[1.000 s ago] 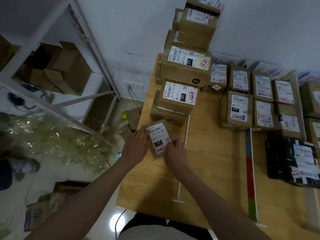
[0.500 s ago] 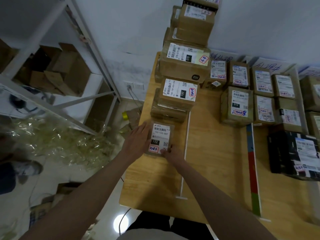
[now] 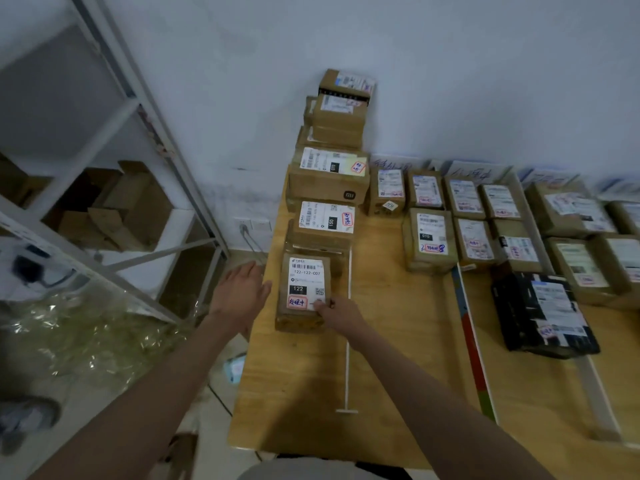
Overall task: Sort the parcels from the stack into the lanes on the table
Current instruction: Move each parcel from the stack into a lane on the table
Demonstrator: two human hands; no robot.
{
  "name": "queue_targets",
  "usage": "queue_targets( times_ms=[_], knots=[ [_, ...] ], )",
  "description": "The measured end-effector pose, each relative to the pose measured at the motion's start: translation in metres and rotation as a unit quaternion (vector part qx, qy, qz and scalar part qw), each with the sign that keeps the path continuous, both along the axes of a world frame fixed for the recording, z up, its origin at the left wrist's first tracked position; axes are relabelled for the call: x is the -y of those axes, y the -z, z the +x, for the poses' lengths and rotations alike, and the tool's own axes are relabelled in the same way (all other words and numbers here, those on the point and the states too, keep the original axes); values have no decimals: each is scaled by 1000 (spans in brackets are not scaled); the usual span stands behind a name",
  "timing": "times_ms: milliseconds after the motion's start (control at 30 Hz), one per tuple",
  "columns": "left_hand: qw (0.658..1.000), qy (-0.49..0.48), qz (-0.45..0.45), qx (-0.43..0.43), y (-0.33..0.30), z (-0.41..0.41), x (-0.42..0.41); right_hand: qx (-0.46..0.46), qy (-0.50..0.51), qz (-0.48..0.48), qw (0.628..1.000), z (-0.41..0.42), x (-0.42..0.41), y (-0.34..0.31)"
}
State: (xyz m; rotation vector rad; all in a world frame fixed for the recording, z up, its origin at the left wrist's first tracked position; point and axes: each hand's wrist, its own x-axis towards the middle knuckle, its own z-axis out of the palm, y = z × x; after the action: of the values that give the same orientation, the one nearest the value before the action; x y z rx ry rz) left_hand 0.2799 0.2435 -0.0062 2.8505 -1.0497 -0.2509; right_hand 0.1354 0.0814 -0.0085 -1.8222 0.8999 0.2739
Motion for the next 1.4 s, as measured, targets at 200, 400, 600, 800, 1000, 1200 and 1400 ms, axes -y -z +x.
queue_targets(
  times_ms=[200, 400, 600, 800, 1000, 1200, 1400],
  knots=[
    [1000, 22, -1, 19, -14, -24, 27, 20, 19, -11, 1000, -35, 25, -22],
    [998, 62, -9, 30, -23, -59, 62, 29, 63, 1, 998, -79, 50, -28],
    [994, 105, -34, 22, -26, -107, 105, 39, 109, 5, 993, -138, 78, -36],
    [991, 127, -29, 19, -30, -164, 149, 51, 137, -33, 989, -204, 117, -47],
    [992, 117, -30, 21, -30, -241, 176, 59, 164, -46, 984, -283, 152, -52],
    [996, 93, -12, 7, -23, -307, 194, 51, 167, -56, 983, -341, 188, -43],
    [995, 98, 6, 11, -22, -325, 216, 49, 170, -74, 981, -356, 221, -39]
  ],
)
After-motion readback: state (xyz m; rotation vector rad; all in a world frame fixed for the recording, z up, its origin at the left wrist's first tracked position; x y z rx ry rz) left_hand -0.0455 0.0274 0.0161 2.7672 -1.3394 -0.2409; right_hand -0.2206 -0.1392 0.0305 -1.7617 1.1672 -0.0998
